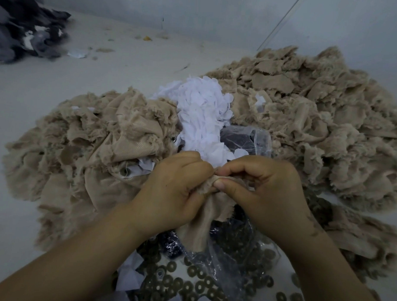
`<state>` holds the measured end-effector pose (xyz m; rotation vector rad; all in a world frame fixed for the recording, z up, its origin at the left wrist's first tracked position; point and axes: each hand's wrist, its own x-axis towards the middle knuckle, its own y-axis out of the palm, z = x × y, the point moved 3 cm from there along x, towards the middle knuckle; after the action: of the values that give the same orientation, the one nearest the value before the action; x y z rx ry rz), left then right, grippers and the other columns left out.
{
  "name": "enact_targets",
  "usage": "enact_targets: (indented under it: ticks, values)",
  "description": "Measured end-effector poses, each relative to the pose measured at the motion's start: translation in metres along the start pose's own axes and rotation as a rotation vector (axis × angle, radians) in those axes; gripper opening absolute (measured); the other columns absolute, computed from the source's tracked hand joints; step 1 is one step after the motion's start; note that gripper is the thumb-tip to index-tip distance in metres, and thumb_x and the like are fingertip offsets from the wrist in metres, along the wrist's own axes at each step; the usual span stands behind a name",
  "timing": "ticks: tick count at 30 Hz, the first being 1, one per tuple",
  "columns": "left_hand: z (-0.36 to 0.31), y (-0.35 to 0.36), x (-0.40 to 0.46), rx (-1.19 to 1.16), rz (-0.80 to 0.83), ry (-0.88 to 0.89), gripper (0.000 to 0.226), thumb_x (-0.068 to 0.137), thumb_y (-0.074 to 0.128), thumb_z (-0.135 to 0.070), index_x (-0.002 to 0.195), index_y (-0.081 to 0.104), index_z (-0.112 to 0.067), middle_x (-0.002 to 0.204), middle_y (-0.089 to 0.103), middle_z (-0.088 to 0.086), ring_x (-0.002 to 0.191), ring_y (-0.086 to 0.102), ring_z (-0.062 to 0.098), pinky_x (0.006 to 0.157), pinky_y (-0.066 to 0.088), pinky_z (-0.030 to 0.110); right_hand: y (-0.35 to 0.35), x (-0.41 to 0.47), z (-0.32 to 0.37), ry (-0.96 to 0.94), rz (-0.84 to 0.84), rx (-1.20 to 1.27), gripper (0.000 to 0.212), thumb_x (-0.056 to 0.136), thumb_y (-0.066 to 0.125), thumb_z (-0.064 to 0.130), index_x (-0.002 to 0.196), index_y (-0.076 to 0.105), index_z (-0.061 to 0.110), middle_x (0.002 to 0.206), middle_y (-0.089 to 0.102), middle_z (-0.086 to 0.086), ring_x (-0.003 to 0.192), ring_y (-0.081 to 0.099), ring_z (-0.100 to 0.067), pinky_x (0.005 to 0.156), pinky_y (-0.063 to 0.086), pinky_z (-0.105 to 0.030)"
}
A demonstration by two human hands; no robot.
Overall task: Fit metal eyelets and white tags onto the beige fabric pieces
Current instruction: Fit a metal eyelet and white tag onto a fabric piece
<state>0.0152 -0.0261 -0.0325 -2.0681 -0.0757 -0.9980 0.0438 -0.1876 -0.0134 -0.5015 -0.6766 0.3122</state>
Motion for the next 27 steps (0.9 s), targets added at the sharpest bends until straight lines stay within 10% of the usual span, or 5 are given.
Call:
enact_targets:
  ticks: [9, 16, 20, 24, 27]
  values:
    - [0.003, 0.003, -0.005, 0.062, -0.008, 0.082, 0.026, 0.091, 0.058, -0.013, 0.074, 0.066, 0.004, 0.068, 0.060, 0.012, 0.061, 0.053, 0.025, 0.056, 0.042, 0.039, 0.002, -0.001, -0.003, 0.022, 0.023, 0.001, 0.011, 0.074, 0.085, 0.015, 0.082, 0.078, 0.015, 0.080, 0.075, 0.006, 0.077, 0.069, -0.005, 0.068, 0.054, -0.018]
    - [-0.004, -0.003, -0.004, 0.228, -0.187, 0.313, 0.004, 0.095, 0.055, -0.002, 0.098, 0.055, 0.000, 0.069, 0.062, 0.019, 0.061, 0.055, 0.032, 0.059, 0.044, 0.046, -0.020, 0.004, -0.021, 0.485, -0.008, 0.021, 0.065, 0.077, 0.051, 0.072, 0.061, 0.067, 0.011, 0.054, 0.068, 0.001, 0.045, 0.063, -0.008, 0.048, 0.050, -0.026]
    - [-0.009, 0.000, -0.008, 0.237, -0.217, 0.345, 0.012, 0.090, 0.063, 0.000, 0.100, 0.058, 0.001, 0.074, 0.065, 0.018, 0.065, 0.058, 0.032, 0.064, 0.044, 0.045, 0.001, -0.005, -0.027, 0.805, 0.259, 0.354, 0.076, 0.077, 0.057, 0.067, 0.072, 0.063, -0.008, 0.062, 0.062, -0.027, 0.053, 0.057, -0.025, 0.053, 0.046, -0.026]
    - [-0.013, 0.007, -0.015, 0.195, -0.128, 0.368, 0.013, 0.092, 0.063, -0.006, 0.102, 0.063, 0.002, 0.082, 0.067, 0.016, 0.071, 0.059, 0.031, 0.068, 0.045, 0.044, 0.013, -0.008, -0.028, 0.881, 0.203, 0.725, 0.034, 0.089, 0.064, 0.030, 0.090, 0.070, -0.004, 0.088, 0.070, -0.026, 0.073, 0.065, -0.030, 0.070, 0.053, -0.039]
    - [-0.011, 0.007, -0.019, 0.135, -0.066, 0.268, 0.038, 0.087, 0.075, -0.035, 0.099, 0.066, 0.000, 0.087, 0.067, 0.014, 0.076, 0.060, 0.031, 0.071, 0.046, 0.043, 0.012, -0.005, -0.027, 0.882, 0.104, 0.924, 0.042, 0.087, 0.061, 0.025, 0.111, 0.065, -0.010, 0.104, 0.070, -0.030, 0.088, 0.070, -0.040, 0.075, 0.059, -0.047]
